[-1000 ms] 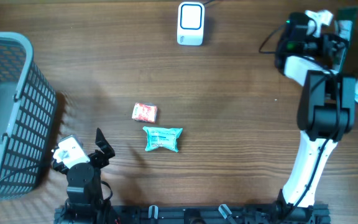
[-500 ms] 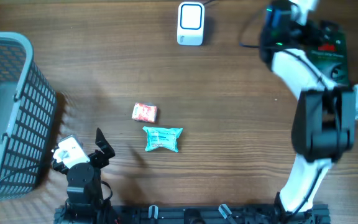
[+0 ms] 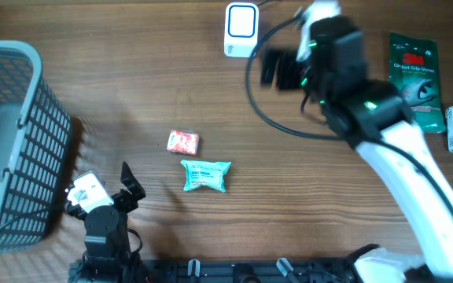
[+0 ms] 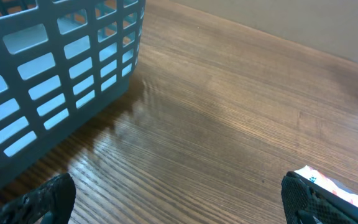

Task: Scan the item barcode
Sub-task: 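Reach the right gripper to the mint-green wipes pack and grasp it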

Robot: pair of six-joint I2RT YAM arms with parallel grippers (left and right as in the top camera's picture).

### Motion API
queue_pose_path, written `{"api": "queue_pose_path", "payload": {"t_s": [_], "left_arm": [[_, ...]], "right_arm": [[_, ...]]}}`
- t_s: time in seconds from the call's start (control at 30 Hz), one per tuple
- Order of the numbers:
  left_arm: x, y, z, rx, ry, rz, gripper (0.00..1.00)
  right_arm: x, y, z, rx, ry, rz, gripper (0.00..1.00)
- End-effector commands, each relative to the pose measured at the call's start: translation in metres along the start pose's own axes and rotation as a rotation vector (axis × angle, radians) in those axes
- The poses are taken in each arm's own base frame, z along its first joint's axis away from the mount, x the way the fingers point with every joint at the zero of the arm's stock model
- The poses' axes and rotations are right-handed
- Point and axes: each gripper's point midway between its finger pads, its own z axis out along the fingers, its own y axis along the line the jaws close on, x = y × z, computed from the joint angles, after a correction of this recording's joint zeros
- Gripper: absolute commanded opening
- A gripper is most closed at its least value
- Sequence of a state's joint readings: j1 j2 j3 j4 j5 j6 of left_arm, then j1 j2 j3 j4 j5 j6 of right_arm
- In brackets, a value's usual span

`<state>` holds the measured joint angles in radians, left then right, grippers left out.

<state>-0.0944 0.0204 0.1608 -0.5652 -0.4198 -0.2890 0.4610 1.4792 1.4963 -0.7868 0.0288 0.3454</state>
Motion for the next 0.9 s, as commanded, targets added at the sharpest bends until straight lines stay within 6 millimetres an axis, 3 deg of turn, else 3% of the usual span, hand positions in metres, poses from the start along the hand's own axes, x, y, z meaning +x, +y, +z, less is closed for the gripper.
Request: {"api": "queue_pose_path", "payload": {"t_s": [0.0,0.07,0.17,0.23,0.4,0.47,0.6,0.77,0.87], "left_arm": [[0.002,-0.002,0.001,0.012,0.002,0.021,1.0],[0.002,-0.002,0.001,0.012,0.002,0.021,1.0],[0.002,-0.002,0.001,0.012,0.002,0.021,1.0],[0.002,-0.002,0.001,0.012,0.002,0.021,1.0],[0.002,-0.002,0.001,0.012,0.002,0.021,1.0],[0.002,-0.002,0.001,0.012,0.002,0.021,1.0],[0.002,-0.002,0.001,0.012,0.002,0.021,1.0],[0.002,-0.002,0.001,0.012,0.002,0.021,1.0],[0.002,-0.002,0.001,0.012,0.002,0.021,1.0]], "right_arm": [[0.095,0.036,0.041,-0.173,0.403,-0.109,0.89],[0.128,0.043,0.051,-0.183,0.53,-0.144,0.89],[0.165,0.071,0.063,-0.296,0.685,-0.103,0.89],[0.182,0.081,0.069,-0.343,0.778,-0.025,0.82],[0.213,0.072,0.08,-0.242,0.93,0.129,0.64],[0.221,0.072,0.082,-0.221,0.944,0.152,0.62],[0.242,0.066,0.093,-0.174,0.945,0.207,0.64],[0.277,0.062,0.116,-0.137,0.94,0.445,0.72],[0.286,0.078,0.123,-0.22,0.926,0.513,0.86]]}}
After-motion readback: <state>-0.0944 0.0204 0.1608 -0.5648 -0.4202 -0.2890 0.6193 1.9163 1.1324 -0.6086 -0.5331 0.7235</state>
